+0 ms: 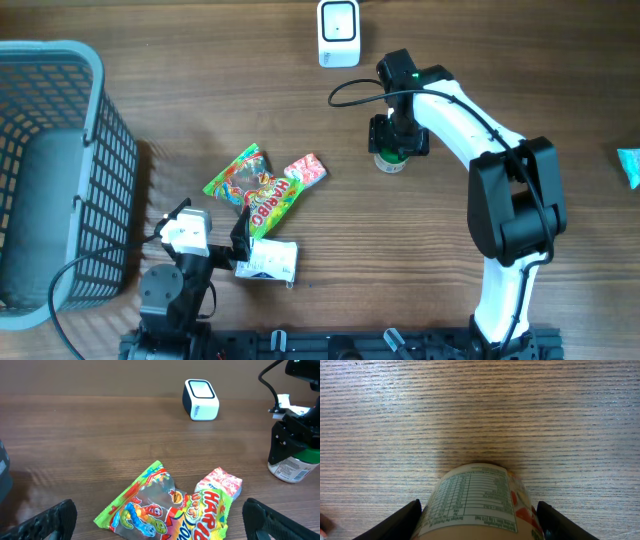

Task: Scan the item barcode
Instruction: 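Lift the jar with the right gripper and hold it at the scanner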

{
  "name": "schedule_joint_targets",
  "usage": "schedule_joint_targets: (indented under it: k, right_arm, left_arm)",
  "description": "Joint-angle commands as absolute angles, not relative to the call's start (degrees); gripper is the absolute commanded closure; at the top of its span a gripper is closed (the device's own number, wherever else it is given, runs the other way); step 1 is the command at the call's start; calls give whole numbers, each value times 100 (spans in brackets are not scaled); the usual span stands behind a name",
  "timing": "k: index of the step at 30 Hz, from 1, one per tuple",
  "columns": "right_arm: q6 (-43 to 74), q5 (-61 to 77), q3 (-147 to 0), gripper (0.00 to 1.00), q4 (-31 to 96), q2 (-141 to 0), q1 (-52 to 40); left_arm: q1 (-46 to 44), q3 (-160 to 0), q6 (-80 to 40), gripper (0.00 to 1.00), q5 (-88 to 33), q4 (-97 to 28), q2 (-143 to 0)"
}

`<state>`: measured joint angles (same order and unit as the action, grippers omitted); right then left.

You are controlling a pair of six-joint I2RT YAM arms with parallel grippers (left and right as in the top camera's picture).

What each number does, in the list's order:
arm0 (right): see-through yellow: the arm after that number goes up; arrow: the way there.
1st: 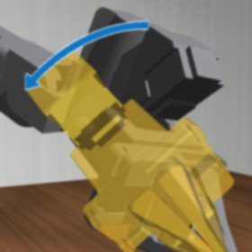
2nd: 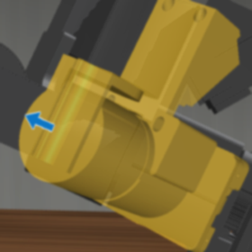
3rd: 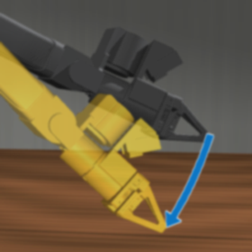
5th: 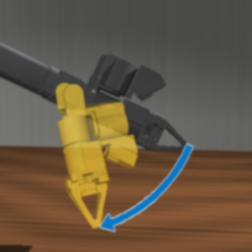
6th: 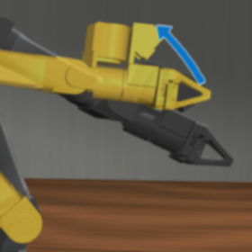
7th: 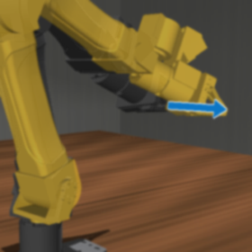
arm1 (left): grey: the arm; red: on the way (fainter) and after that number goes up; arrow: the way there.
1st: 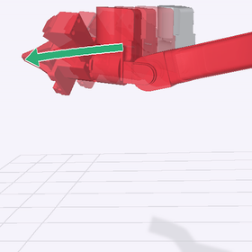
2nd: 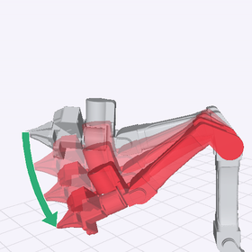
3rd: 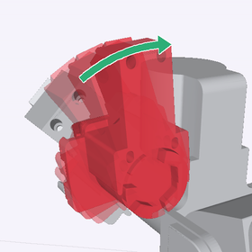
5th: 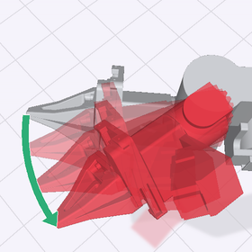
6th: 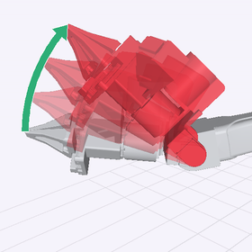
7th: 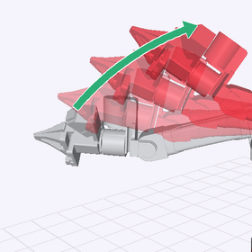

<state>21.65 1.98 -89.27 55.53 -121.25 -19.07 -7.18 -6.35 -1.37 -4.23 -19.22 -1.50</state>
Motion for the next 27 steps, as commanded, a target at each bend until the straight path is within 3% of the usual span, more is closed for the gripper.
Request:
schedule_joint_targets:
  k: [1, 6, 10, 12, 14, 17, 20, 27]
  right_arm:
    - [2268, 305, -8879, 30, 5586, -12431, -1898]
    - [2322, 305, -8875, 27, 5660, -12436, -1900]
    - [2423, 314, -8875, 9, 5769, -12436, -1900]
    - [2416, 388, -8875, 6, 5898, -12436, -1900]
    - [2418, 388, -8875, 9, 5896, -12436, -1900]
    - [2471, 395, -8875, 25, 5900, -12436, -1900]
    - [2569, 478, -8895, 32, 5944, -12436, -1898]
    - [2377, 1107, -10064, 33, 7585, -12429, -1898]
  left_arm:
    - [-740, -585, -196, 0, -469, -1898, -123]
    - [-740, -585, -196, 0, -469, -1898, -123]
    - [-740, -585, -198, 0, -469, -1898, -123]
    - [-740, -585, -198, 0, -469, -1898, -123]
    - [-740, -585, -198, 0, -469, -1898, -123]
    - [-740, -585, -198, 0, -469, -1898, -123]
    - [-740, -585, -198, 0, -469, -1898, -123]
    - [-740, -585, -196, 0, -469, -1898, -123]
